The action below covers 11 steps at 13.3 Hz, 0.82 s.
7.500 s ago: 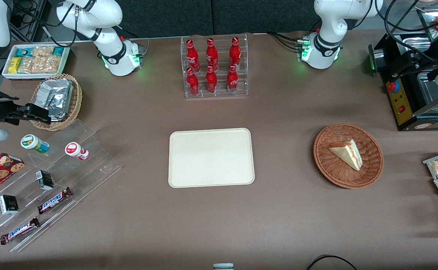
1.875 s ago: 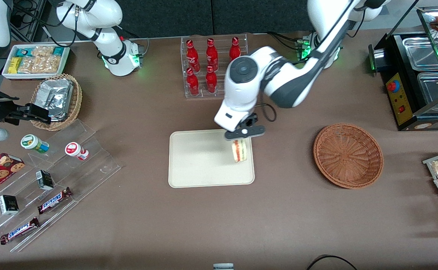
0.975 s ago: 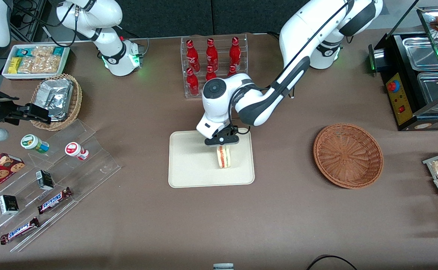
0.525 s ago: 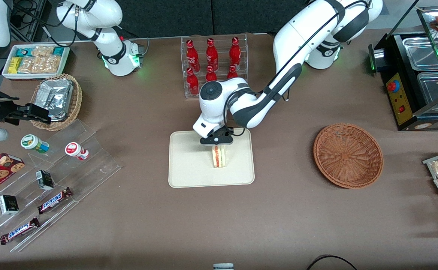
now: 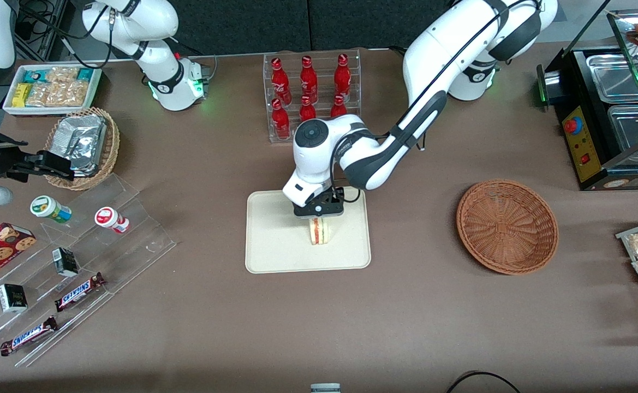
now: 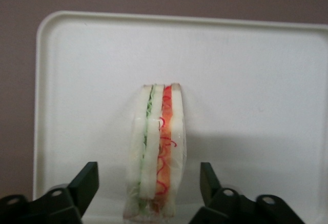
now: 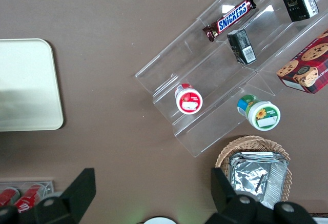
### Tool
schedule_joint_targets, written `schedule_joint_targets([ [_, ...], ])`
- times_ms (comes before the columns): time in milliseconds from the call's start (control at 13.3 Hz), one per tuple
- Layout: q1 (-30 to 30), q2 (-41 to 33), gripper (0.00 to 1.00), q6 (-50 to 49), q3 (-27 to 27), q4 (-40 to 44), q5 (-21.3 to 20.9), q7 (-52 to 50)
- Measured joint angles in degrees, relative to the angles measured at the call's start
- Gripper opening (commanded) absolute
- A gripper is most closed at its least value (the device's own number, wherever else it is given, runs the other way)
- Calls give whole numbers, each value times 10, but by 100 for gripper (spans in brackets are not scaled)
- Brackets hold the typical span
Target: Place sandwich from basket to tray
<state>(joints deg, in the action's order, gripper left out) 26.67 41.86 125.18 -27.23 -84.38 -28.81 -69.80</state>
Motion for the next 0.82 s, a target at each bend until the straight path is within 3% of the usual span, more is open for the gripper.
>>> schedule_joint_targets([
  [300,-9,-99,100,-127,1,32,51,-19],
  [825,-110,-227,100,-272,3,35,91,-12],
])
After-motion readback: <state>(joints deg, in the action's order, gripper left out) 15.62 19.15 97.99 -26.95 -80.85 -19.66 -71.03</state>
